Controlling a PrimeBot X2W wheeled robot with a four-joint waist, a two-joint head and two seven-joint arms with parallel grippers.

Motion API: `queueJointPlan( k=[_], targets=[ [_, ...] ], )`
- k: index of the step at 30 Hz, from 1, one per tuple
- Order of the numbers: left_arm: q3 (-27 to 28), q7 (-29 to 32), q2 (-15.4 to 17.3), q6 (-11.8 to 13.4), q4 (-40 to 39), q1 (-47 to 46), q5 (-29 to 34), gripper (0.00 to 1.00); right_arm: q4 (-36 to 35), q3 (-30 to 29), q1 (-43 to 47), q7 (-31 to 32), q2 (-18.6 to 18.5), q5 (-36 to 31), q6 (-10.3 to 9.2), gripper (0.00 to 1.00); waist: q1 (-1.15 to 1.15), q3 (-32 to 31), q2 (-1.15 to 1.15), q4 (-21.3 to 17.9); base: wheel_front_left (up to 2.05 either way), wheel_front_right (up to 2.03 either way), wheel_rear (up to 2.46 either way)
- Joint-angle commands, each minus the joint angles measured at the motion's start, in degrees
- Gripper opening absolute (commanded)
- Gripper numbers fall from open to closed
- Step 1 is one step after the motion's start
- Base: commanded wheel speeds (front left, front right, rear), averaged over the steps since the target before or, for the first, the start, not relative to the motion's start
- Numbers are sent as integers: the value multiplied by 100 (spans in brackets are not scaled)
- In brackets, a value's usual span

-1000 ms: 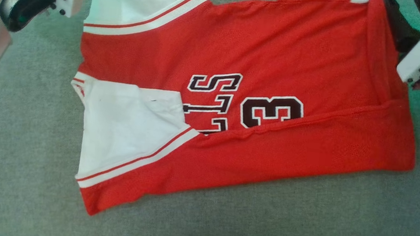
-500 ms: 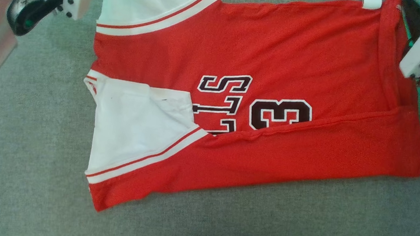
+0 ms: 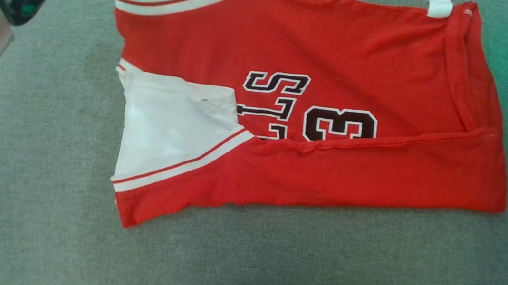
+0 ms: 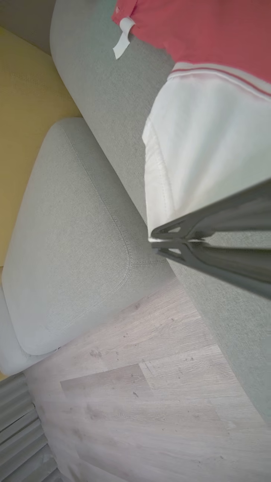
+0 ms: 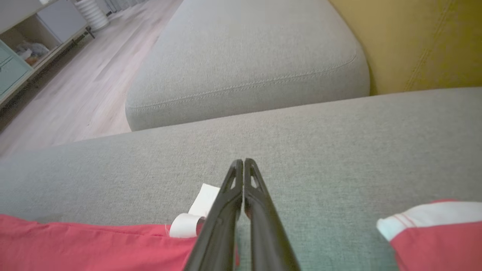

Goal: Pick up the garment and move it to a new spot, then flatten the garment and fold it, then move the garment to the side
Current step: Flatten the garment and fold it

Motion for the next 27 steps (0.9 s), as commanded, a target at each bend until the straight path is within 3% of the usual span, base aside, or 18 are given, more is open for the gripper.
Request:
queueJointPlan(
  k=[1,2,12,14,15,16,17,27],
  targets=[
    [157,23,272,10,-74,-341,-46,0,-106,48,19,83,-109,58,39,96,1,13,0,19,0,0,0],
    [106,35,290,10,-77,-342,-73,0,-95,94,13,178,-114,84,39,100,1,35,0,32,0,0,0],
    [-236,5,285,10,27,-463,-262,0,312,720,-216,619,207,-181,39,99,1,167,0,108,0,0,0],
    [-302,-14,273,10,53,-488,-289,0,383,788,-257,604,229,-191,39,62,1,157,0,125,0,0,0],
    [-334,-26,267,10,64,-501,-303,0,409,822,-281,576,226,-200,39,31,1,151,0,135,0,0,0],
    [-366,-37,263,10,74,-514,-317,0,430,853,-305,536,217,-208,39,7,1,147,0,142,0,0,0],
    [-398,-49,260,10,85,-525,-331,0,446,876,-333,478,204,-216,39,0,1,141,0,146,0,0,0],
    [-495,-648,299,10,174,-670,-349,0,517,766,-569,-184,54,-20,39,0,1,88,0,167,0,0,0]
  ],
)
